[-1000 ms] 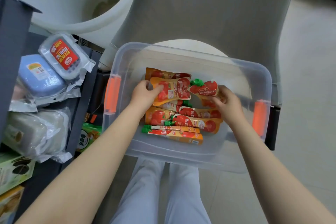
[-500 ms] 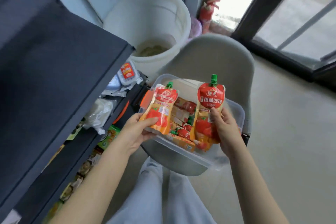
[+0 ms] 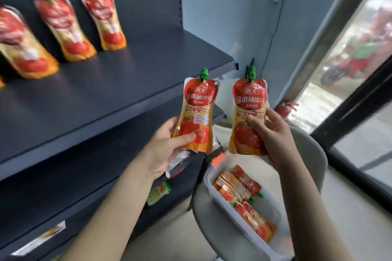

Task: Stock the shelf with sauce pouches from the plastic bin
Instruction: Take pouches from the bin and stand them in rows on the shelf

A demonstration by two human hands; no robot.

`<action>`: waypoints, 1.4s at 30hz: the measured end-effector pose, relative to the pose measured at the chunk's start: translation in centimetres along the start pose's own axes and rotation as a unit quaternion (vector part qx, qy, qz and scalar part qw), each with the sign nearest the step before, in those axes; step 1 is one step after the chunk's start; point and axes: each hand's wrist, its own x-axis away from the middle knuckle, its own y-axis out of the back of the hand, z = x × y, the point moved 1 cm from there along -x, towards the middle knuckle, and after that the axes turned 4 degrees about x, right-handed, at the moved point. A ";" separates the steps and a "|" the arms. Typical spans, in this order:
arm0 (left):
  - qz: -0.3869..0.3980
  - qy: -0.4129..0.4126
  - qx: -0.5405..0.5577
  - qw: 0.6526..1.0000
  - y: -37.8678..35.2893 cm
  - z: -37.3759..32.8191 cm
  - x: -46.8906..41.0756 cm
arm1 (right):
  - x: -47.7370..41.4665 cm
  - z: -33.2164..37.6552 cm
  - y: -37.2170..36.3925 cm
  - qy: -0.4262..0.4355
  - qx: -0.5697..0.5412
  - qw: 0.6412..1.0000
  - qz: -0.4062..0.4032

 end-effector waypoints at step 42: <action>-0.363 -0.239 -0.213 0.875 25.8 -18.5 -14.7 | -28.8 4.0 -36.1 0.146 0.071 0.949 0.270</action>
